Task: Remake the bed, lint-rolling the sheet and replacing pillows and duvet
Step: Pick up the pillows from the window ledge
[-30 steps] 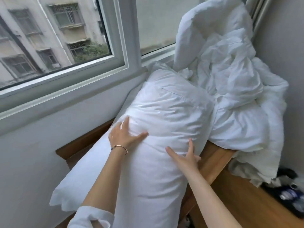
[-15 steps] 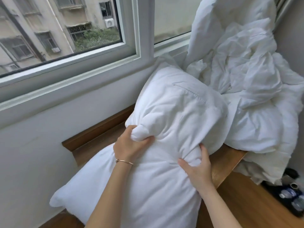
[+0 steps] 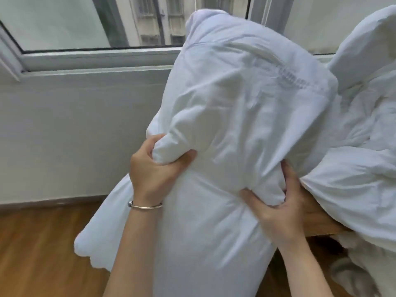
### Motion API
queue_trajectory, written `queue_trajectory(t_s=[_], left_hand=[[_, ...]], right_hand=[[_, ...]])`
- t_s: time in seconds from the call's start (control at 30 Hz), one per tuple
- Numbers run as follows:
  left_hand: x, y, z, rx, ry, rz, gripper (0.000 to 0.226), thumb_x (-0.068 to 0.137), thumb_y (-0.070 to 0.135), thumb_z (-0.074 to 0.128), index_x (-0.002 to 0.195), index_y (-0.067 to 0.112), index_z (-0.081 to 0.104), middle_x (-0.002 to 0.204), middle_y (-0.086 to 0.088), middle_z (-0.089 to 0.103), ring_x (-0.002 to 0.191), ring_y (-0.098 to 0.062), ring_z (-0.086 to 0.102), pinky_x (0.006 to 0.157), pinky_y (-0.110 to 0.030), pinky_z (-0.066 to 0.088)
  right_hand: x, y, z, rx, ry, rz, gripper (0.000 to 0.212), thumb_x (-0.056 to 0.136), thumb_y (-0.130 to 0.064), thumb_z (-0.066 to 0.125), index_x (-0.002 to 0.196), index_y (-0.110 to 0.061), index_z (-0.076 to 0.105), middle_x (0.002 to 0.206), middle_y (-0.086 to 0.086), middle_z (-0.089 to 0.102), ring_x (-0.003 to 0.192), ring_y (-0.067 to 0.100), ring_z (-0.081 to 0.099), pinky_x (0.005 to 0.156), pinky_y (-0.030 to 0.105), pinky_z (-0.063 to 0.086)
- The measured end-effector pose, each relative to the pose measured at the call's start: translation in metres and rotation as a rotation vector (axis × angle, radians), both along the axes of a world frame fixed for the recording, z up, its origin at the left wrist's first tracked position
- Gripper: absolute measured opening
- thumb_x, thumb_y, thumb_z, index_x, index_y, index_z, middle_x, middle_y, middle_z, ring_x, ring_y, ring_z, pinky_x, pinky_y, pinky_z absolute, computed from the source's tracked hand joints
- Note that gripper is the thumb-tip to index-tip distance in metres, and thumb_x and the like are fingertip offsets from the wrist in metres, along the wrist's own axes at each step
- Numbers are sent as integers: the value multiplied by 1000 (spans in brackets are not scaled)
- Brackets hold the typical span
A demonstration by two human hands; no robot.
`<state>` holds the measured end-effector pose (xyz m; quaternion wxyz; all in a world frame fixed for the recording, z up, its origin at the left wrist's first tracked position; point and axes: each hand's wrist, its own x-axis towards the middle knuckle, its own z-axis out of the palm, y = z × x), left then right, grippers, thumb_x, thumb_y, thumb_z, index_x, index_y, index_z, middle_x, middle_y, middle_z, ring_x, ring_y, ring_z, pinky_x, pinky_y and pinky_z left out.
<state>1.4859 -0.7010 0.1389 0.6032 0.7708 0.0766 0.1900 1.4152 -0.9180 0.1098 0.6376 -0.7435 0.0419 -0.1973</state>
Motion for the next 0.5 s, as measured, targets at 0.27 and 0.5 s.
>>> queue_trajectory(t_s=[0.27, 0.5], left_hand=[[-176, 73, 0, -89, -8, 469, 48, 50, 35, 93, 89, 22, 69, 81, 13, 73, 71, -5, 67, 62, -21, 52], [-374, 164, 19, 8, -33, 1039, 46, 51, 41, 91, 89, 26, 69, 79, 19, 68, 69, 6, 64, 57, -9, 47]], right_hand=[[-48, 62, 20, -80, -61, 465, 84, 65, -7, 89, 133, -39, 52, 126, -21, 59, 120, -3, 54, 99, 23, 48], [-133, 214, 35, -119, -55, 1030, 89, 66, -19, 89, 133, -55, 42, 126, -37, 47, 119, -17, 45, 95, 8, 40]])
